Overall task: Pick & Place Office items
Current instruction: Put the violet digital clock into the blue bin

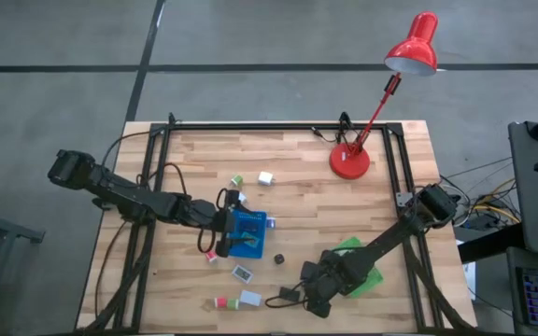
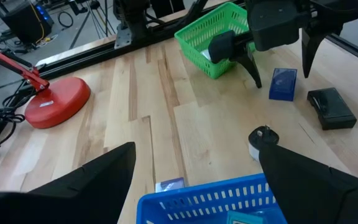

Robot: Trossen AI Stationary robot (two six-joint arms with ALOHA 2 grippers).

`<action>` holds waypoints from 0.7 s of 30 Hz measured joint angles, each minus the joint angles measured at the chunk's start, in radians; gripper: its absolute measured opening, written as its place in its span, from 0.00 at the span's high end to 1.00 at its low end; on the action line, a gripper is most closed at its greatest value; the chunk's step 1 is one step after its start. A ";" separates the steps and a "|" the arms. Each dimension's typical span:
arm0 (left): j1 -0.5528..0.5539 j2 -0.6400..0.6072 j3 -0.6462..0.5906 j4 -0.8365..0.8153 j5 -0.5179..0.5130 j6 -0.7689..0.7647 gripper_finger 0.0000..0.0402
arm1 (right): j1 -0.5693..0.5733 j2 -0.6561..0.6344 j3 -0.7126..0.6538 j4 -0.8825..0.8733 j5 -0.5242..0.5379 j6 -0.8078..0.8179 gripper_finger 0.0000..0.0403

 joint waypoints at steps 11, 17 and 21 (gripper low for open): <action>0.000 0.000 0.000 0.001 0.000 0.000 0.14 | 0.000 0.002 0.006 -0.020 0.003 0.002 0.27; 0.000 0.000 0.000 0.001 0.000 0.000 0.14 | -0.001 0.002 0.006 -0.023 -0.021 -0.001 0.40; 0.000 0.000 0.000 0.003 0.000 0.000 0.14 | -0.002 0.002 0.016 -0.034 -0.058 -0.025 0.43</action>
